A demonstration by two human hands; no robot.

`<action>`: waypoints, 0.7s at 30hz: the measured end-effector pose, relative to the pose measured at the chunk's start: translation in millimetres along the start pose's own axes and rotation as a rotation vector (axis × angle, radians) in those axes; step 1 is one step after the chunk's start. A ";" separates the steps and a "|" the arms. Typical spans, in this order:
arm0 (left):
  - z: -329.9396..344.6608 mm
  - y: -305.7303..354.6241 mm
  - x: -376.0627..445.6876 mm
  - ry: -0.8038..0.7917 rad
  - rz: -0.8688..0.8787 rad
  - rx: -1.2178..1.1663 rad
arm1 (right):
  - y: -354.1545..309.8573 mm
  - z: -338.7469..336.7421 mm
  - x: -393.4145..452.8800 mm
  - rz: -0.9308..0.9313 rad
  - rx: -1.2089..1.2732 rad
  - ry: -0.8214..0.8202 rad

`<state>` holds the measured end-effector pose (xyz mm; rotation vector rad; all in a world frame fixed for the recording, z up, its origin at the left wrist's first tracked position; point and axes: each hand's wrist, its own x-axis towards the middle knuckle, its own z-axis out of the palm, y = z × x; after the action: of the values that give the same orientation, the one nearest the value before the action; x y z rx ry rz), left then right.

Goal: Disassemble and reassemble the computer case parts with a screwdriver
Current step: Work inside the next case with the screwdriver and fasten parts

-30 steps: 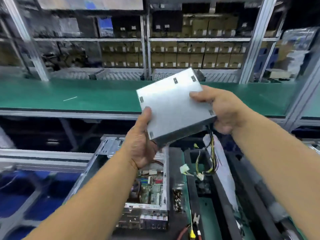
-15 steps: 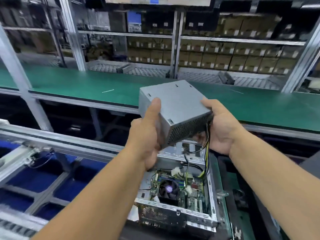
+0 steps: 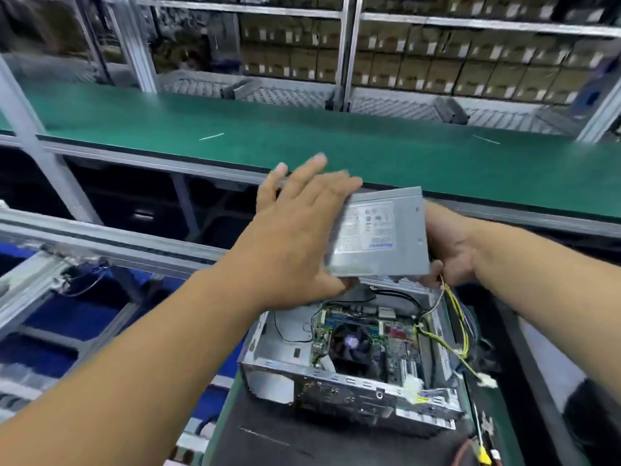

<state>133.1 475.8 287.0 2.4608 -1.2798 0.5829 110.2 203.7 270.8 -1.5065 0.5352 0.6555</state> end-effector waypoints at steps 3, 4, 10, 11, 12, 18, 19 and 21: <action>4.9 12.1 0.9 -0.033 -0.189 -0.183 | 2.7 -10.1 10.1 0.011 -0.201 0.009; 7.8 14.0 -1.3 -0.047 -0.299 -0.264 | -1.0 -12.8 13.5 -0.021 -0.304 0.059; 28.2 2.0 -15.3 0.005 -0.863 -0.638 | 7.9 -7.2 41.1 -0.905 -0.704 0.968; 30.4 -0.8 -17.6 0.036 -0.922 -0.681 | 25.1 6.1 39.3 -1.158 -0.643 0.950; 31.6 -3.2 -20.2 0.063 -0.963 -0.708 | 47.1 21.6 37.6 -1.353 -0.601 0.841; 35.0 -16.4 -30.7 0.047 -1.109 -0.652 | 129.5 73.6 86.1 -0.968 -1.323 0.061; 36.4 -16.6 -32.7 0.042 -1.118 -0.636 | 129.8 73.1 102.6 -0.843 -1.429 -0.021; 38.7 -15.7 -37.4 0.037 -1.124 -0.595 | 130.9 72.3 133.0 -0.716 -1.569 -0.174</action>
<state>134.9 493.6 233.9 2.1465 0.0924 -0.0636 110.9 278.2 85.1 -2.7931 -0.9168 0.5876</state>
